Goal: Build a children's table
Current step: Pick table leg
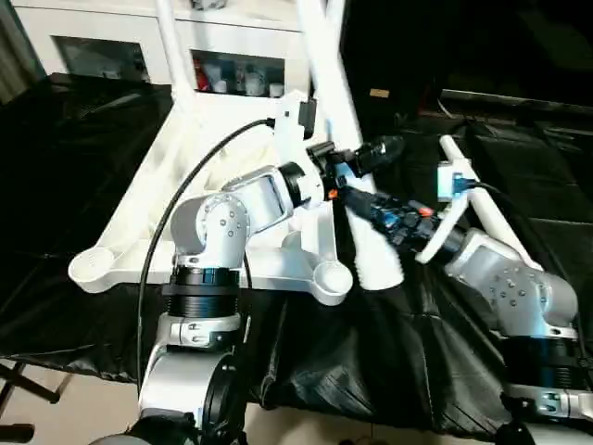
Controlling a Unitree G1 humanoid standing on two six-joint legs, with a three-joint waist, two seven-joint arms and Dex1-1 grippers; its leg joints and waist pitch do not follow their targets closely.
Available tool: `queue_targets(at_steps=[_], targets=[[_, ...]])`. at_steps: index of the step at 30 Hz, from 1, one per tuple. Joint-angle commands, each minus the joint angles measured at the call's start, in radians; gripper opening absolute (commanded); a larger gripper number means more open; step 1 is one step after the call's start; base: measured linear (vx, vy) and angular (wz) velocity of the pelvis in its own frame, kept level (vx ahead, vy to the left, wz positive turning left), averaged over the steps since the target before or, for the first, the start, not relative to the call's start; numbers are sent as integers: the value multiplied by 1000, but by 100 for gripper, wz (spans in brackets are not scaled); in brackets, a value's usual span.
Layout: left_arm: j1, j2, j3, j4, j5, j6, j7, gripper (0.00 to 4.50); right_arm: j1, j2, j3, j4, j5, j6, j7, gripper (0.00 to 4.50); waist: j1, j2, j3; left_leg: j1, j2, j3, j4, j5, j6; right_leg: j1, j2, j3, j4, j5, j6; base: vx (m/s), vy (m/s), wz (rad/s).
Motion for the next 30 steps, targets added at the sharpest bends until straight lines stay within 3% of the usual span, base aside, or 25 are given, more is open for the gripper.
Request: queue_targets(at_steps=[1, 3, 4, 5, 6, 7, 8, 9, 12, 14, 16, 17, 19, 23, 24, 25, 28, 30], targets=[[-9, -8, 24, 25, 33, -20, 81, 416, 1, 11, 55, -30, -68, -54, -57, 181, 1, -3, -80, 17, 15, -15, -66, -170, 3, 46, -36, 23, -81, -217, -170, 0, 0, 0], [-13, -12, 34, 33, 48, -36, 116, 410, -5, 16, 72, -26, -101, -76, -84, 181, 2, -4, -81, 19, 14, -15, -67, -182, -1, 47, -36, 22, -80, -219, -170, 0, 0, 0], [-20, -19, 48, 47, 72, -62, 170, 380, -8, 24, 96, -29, -145, -105, -123, 181, 3, 2, -81, 19, 14, -16, -67, -189, -6, 47, -36, 23, -82, -220, -165, 0, 0, 0], [-20, -19, 48, 47, 72, -62, 170, 371, -8, 24, 96, -29, -145, -105, -123, 181, 1, 0, -81, 19, 13, -15, -67, -194, -8, 46, -35, 23, -82, -220, -162, 0, 0, 0], [-22, -39, 69, 56, 108, -112, 267, 367, -10, 51, 146, -46, -221, -142, -205, 181, 5, 14, -84, 21, 16, -20, -68, -189, -14, 47, -37, 23, -77, -201, -165, 0, 0, 0], [-23, -49, 79, 58, 121, -129, 307, 362, -10, 64, 165, -54, -252, -157, -241, 181, -2, 8, -81, 18, 15, -20, -69, -192, -21, 46, -33, 22, -79, -180, -162, 0, 0, 0], [-22, -60, 88, 58, 138, -146, 356, 362, -9, 84, 192, -68, -288, -180, -281, 181, -1, 12, -83, 21, 14, -20, -69, -203, -23, 47, -34, 21, -77, -179, -164, 0, 0, 0], [-20, -68, 91, 53, 144, -153, 383, 335, -9, 101, 203, -80, -306, -184, -312, 181, -1, 12, -83, 21, 14, -20, -69, -203, -23, 47, -34, 21, -77, -179, -164, 0, 0, 0], [-16, -87, 107, 47, 137, -160, 416, 323, -7, 120, 221, -102, -320, -187, -337, 181, -3, 15, -82, 21, 13, -20, -71, -220, -27, 45, -32, 22, -76, -174, -165, 0, 0, 0], [-7, -113, 128, 44, 124, -171, 451, 303, -9, 152, 244, -124, -350, -198, -390, 181, -3, 33, -82, 26, 14, -20, -70, -230, -35, 40, -30, 24, -76, -157, -168, 0, 0, 0], [-4, -132, 138, 47, 111, -174, 468, 284, -11, 171, 259, -138, -364, -201, -423, 181, -7, 24, -82, 21, 12, -20, -72, -226, -37, 45, -28, 23, -73, -129, -172, 0, 0, 0], [-5, -137, 139, 50, 108, -176, 471, 284, -12, 175, 263, -143, -365, -200, -428, 181, -8, 25, -82, 22, 12, -20, -72, -233, -38, 45, -30, 23, -73, -140, -169, 0, 0, 0], [-9, -143, 144, 56, 103, -181, 479, 247, -15, 178, 266, -147, -368, -201, -434, 181, -8, 26, -81, 23, 11, -20, -72, -246, -39, 45, -29, 23, -76, -154, -161, 0, 0, 0], [-12, -150, 146, 58, 91, -191, 485, 235, -25, 181, 266, -143, -388, -214, -452, 181, -9, 27, -80, 21, 11, -20, -73, -255, -45, 43, -30, 23, -78, -168, -151, 0, 0, 0], [-10, -132, 120, 47, 77, -186, 436, 219, -33, 195, 235, -134, -360, -207, -457, 237, -9, 27, -80, 21, 11, -21, -74, -259, -46, 43, -30, 23, -78, -170, -150, 0, 0, 0], [-10, -111, 92, 42, 64, -182, 386, 201, -36, 214, 193, -127, -310, -191, -455, 251, -8, 25, -80, 23, 11, -20, -75, -265, -40, 43, -32, 24, -80, -183, -148, 0, 0, 0], [-3, -58, 34, 31, 59, -182, 278, 196, -40, 186, 172, -96, -294, -189, -421, 268, -7, 15, -81, 23, 13, -18, -73, -241, -32, 42, -31, 24, -77, -160, -147, 0, 0, 0], [3, -27, 9, 25, 52, -181, 221, 189, -42, 166, 162, -80, -271, -169, -383, 281, -4, 20, -81, 23, 14, -18, -73, -231, -34, 42, -31, 25, -75, -155, -151, 0, 0, 0]])
